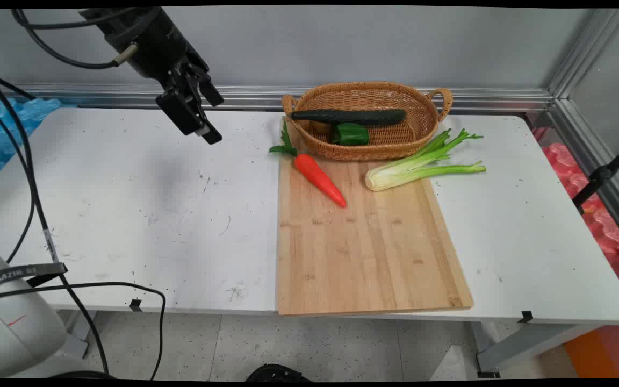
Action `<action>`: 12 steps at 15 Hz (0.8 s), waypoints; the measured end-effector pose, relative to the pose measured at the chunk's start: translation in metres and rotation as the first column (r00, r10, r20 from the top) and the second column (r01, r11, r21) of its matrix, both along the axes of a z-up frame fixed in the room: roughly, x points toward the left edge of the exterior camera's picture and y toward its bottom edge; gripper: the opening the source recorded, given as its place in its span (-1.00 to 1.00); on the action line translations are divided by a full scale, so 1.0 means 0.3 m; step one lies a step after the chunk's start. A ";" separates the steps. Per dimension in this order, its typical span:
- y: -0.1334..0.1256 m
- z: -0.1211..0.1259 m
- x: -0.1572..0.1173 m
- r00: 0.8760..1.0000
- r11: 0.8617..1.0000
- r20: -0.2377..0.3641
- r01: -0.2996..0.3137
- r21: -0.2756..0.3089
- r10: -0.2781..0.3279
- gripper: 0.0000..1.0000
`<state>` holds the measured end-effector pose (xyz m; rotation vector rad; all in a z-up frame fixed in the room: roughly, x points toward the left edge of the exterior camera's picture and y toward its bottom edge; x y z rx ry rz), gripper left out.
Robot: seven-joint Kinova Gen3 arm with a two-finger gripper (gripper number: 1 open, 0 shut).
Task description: Pick up the cucumber from the vegetable basket
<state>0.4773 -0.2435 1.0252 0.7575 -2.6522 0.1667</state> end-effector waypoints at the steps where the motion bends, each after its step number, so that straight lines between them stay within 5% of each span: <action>1: -0.005 -0.004 0.006 1.000 1.000 0.003 -0.014 -0.017 0.014 1.00; 12: -0.266 -0.158 -0.084 0.983 0.972 -0.074 -0.177 -0.157 0.168 1.00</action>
